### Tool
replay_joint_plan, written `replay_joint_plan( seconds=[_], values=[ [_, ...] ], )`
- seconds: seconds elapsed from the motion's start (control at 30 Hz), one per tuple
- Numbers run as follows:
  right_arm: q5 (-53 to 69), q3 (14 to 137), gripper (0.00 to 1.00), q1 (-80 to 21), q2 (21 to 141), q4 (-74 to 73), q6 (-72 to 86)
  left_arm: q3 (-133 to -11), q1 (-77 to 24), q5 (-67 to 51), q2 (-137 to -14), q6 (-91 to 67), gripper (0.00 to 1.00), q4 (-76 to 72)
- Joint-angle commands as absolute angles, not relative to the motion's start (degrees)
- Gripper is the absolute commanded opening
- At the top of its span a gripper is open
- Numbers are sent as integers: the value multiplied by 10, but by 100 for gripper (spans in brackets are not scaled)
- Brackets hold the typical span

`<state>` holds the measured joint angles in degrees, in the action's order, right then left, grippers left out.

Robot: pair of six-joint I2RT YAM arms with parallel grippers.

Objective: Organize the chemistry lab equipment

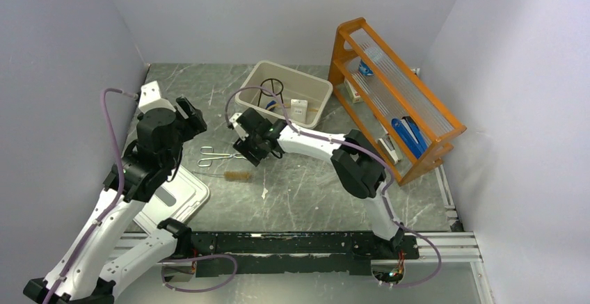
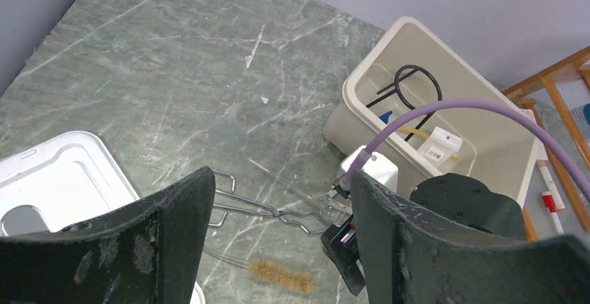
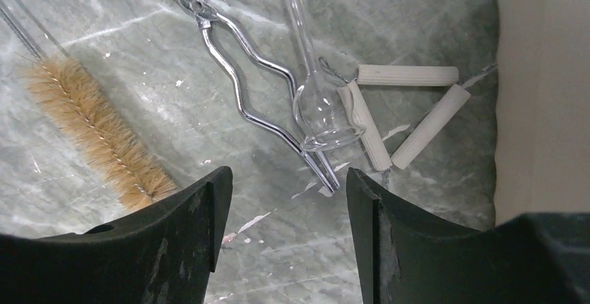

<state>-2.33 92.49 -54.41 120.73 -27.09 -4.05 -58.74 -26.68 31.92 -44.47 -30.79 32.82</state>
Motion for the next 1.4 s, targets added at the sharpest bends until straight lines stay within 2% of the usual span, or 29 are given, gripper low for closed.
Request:
replay_joint_plan(
  seconds=[0.0, 0.33, 0.8, 1.1, 1.2, 1.37],
  values=[
    [-10, 945, 65, -538, 1233, -284, -71, -586, -268, 315, -446, -297, 75, 324],
    [47, 960, 60, -528, 1253, -315, -88, -582, -268, 314, -452, -298, 76, 323],
    [83, 944, 31, -527, 1247, -353, -123, -576, -268, 313, -454, -301, 76, 323],
    [83, 925, 29, -536, 1247, -332, -158, -551, -268, 301, -453, -338, 77, 338],
    [80, 914, 22, -541, 1246, -327, -179, -530, -268, 276, -457, -372, 79, 346],
    [71, 900, 0, -543, 1236, -320, -201, -512, -268, 276, -471, -422, 84, 367]
  ],
)
